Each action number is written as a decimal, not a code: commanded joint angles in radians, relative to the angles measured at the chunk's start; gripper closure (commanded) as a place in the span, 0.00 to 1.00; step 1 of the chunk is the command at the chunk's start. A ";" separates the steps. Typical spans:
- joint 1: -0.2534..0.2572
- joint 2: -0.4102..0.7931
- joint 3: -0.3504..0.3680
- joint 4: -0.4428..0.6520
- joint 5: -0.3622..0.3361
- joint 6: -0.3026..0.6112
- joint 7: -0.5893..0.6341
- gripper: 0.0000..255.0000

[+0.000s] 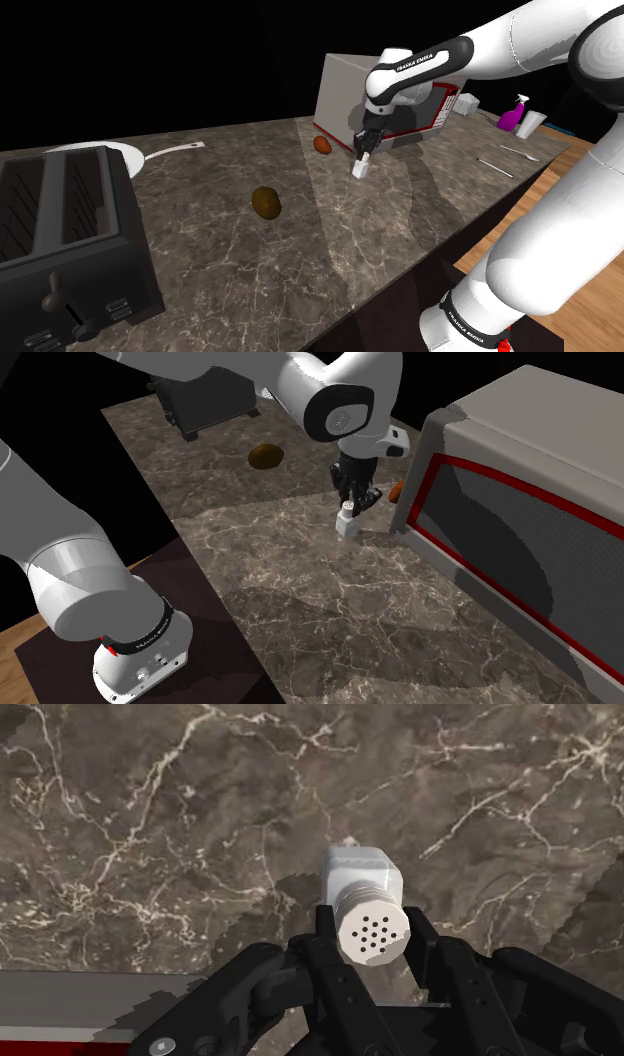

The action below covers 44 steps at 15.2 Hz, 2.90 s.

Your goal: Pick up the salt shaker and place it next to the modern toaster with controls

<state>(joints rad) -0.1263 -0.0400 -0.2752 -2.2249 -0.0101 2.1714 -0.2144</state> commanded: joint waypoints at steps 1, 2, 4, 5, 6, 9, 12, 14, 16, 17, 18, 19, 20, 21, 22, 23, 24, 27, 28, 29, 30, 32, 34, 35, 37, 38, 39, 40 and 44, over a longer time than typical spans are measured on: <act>0.000 -0.012 0.000 0.014 -0.004 -0.026 0.002 1.00; 0.000 -0.018 0.001 0.022 -0.006 -0.040 0.004 1.00; 0.000 -0.030 0.001 0.037 -0.009 -0.067 0.006 1.00; 0.000 -0.036 0.002 0.045 -0.010 -0.080 0.007 1.00; 0.000 -0.041 0.002 0.053 -0.012 -0.093 0.009 1.00; 0.001 -0.055 0.004 0.079 -0.016 -0.133 0.012 1.00; 0.001 -0.068 0.005 0.107 -0.019 -0.173 0.014 1.00; 0.001 -0.075 0.006 0.127 -0.020 -0.200 0.016 1.00; 0.002 -0.082 0.007 0.148 -0.022 -0.227 0.017 1.00; 0.002 -0.084 0.008 0.158 -0.022 -0.240 0.017 1.00; 0.002 -0.087 0.008 0.169 -0.023 -0.254 0.018 1.00; 0.002 -0.090 0.008 0.180 -0.023 -0.267 0.018 1.00; 0.002 -0.092 0.009 0.191 -0.023 -0.280 0.019 1.00; 0.003 -0.094 0.009 0.203 -0.024 -0.294 0.019 1.00; 0.003 -0.095 0.010 0.214 -0.024 -0.307 0.019 1.00; 0.003 -0.097 0.010 0.226 -0.024 -0.320 0.019 1.00; 0.003 -0.098 0.010 0.238 -0.024 -0.334 0.020 1.00; 0.004 -0.101 0.011 0.276 -0.025 -0.374 0.020 1.00; 0.004 -0.101 0.012 0.289 -0.025 -0.387 0.020 1.00; 0.004 -0.101 0.012 0.302 -0.024 -0.401 0.020 1.00; 0.004 -0.101 0.012 0.316 -0.024 -0.414 0.020 1.00; 0.005 -0.101 0.013 0.343 -0.024 -0.441 0.020 1.00; 0.005 -0.099 0.013 0.372 -0.023 -0.468 0.019 1.00; 0.005 -0.098 0.013 0.387 -0.023 -0.482 0.019 1.00; 0.005 -0.095 0.013 0.417 -0.022 -0.509 0.018 1.00; 0.005 -0.093 0.013 0.433 -0.021 -0.523 0.018 1.00; 0.006 -0.091 0.013 0.448 -0.021 -0.537 0.017 1.00; 0.006 -0.088 0.013 0.465 -0.020 -0.550 0.017 1.00; 0.006 -0.076 0.013 0.532 -0.017 -0.606 0.014 1.00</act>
<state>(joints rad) -0.1203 -0.1176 -0.2623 -1.7107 -0.0276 1.5822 -0.1986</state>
